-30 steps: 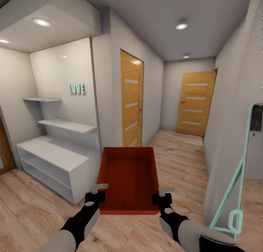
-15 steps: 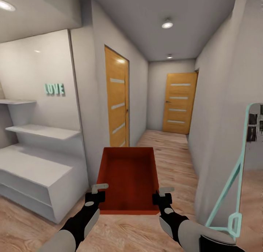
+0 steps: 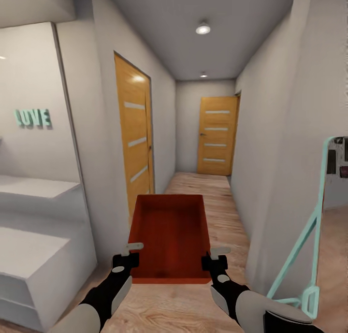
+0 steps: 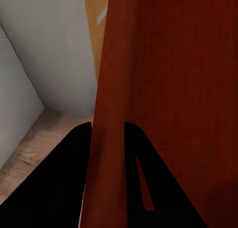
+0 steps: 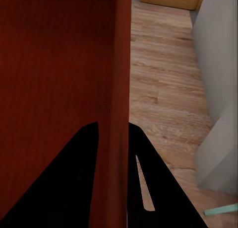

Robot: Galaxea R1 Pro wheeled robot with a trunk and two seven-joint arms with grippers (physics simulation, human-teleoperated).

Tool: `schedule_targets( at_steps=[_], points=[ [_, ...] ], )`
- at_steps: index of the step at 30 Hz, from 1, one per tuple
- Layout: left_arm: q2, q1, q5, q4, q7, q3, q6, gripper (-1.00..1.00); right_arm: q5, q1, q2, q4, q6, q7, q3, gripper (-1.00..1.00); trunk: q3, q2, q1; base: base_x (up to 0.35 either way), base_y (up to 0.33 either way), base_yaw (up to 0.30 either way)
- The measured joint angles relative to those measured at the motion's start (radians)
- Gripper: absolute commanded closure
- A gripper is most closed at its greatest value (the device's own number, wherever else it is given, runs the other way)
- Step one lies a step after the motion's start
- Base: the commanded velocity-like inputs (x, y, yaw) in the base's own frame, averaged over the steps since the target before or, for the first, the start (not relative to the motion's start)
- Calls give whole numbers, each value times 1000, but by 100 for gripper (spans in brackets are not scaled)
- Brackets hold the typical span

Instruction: Move the two storage containers from the living room to the garage. In the garage, place one container on the floor and stack the other container on top of it (either order is fine).

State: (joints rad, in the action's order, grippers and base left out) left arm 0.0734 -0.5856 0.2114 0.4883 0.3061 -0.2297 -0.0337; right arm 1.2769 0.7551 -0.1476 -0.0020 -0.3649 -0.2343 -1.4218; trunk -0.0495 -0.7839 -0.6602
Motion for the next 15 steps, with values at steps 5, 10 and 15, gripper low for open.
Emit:
schedule_targets(
  at_steps=[5, 10, 15],
  points=[
    [0, 0, 0, 0, 0, 0, 0, 100, -1, 0, 0, 0, 0, 0, 1, 100, 0, 0, 0, 302, 187, -283],
    [0, 0, 0, -1, 0, 1, 0, 100, -1, 0, 0, 0, 1, 0, 1, 100, 0, 0, 0, 302, 187, -283],
    [0, 0, 0, -1, -1, 1, 0, 100, -2, 0, 0, 0, 1, 0, 1, 100, 0, 0, 0, 302, 187, -283]
  ],
)
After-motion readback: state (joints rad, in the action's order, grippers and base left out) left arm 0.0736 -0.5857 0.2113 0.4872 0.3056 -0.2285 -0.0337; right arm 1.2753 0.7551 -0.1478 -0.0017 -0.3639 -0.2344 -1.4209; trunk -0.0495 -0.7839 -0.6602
